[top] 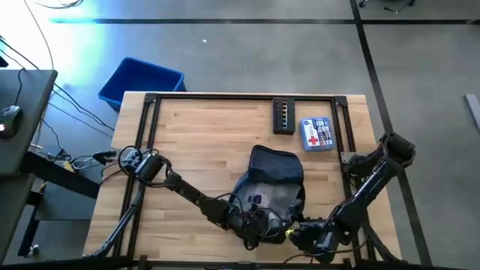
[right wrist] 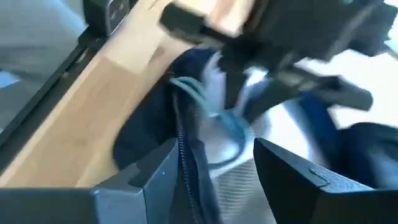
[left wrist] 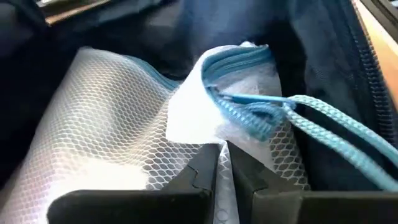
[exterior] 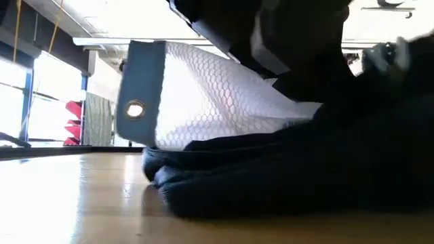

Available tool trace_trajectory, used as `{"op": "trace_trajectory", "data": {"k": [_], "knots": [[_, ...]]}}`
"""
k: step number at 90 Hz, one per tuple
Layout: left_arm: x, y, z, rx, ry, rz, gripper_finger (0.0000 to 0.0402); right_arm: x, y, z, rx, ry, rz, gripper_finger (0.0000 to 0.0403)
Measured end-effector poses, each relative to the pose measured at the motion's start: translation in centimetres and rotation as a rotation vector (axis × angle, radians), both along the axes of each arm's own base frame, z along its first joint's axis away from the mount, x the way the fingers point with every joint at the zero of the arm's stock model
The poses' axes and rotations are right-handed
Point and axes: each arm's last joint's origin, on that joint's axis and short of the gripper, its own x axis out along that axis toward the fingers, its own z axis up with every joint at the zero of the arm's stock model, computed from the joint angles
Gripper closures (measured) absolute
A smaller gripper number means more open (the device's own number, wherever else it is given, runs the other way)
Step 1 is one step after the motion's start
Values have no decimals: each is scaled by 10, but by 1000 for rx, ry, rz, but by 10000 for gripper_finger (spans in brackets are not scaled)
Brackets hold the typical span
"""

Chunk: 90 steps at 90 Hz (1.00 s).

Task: Unpack backpack
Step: Put the white zip bag into the backpack

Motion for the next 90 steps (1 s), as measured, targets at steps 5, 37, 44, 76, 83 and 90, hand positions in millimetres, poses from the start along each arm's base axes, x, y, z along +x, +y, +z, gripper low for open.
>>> {"op": "trace_trajectory", "data": {"k": [5, 37, 44, 76, 83, 90], "knots": [[1, 1, 1, 3, -8, 4, 401, 2, -2, -1, 20, 15, -9, 211], [3, 5, 1, -7, -12, 27, 401, 41, -28, -36, -23, 114, -156, 241], [3, 6, 1, 2, -9, 27, 401, 46, -32, -41, -47, 121, -177, 243], [-9, -5, 19, 139, 47, -59, 368, 45, -38, -43, -85, 89, -285, 389], [-19, -11, 37, 175, 72, -56, 342, 41, -40, -39, -105, 46, -341, 391], [-32, -18, 60, 181, 86, -52, 318, 37, -44, -33, -127, 27, -393, 396]]}}
